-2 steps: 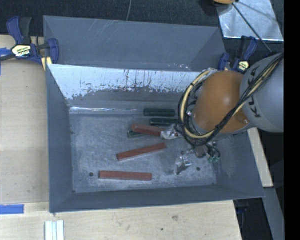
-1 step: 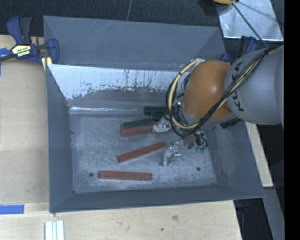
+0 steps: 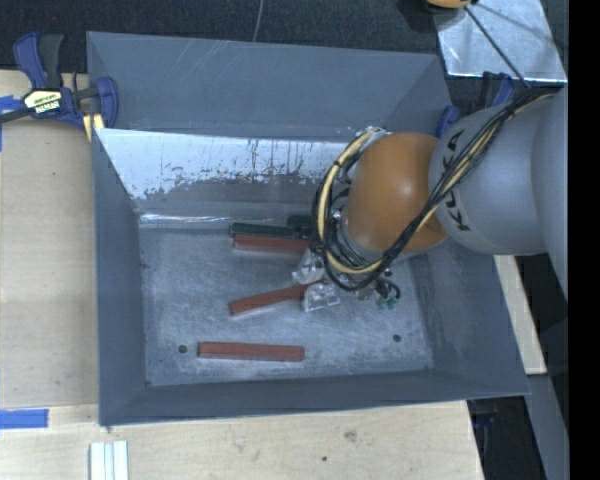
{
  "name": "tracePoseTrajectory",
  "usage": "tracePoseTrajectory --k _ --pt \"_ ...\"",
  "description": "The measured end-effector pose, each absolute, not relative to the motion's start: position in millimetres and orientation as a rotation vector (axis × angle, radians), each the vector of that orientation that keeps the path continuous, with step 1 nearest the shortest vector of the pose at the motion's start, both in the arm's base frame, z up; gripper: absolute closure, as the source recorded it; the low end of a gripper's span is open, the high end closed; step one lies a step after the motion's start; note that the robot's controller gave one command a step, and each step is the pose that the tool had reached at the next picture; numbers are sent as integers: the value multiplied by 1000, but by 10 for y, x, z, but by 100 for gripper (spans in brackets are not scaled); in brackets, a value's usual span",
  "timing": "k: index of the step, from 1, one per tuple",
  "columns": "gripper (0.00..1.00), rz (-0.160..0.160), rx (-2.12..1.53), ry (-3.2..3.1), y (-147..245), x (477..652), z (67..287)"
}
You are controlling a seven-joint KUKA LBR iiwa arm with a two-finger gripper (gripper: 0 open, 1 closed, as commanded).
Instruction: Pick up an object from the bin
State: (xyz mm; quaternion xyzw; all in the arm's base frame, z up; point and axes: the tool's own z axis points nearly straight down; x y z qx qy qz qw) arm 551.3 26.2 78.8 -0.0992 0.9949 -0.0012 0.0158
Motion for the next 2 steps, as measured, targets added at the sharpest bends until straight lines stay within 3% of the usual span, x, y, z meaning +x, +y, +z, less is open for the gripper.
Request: tracePoseTrajectory --k 1,2 --pt "100 -4 -309 3095 262 5513 788" --pt "100 -1 -311 3120 174 5526 2210"
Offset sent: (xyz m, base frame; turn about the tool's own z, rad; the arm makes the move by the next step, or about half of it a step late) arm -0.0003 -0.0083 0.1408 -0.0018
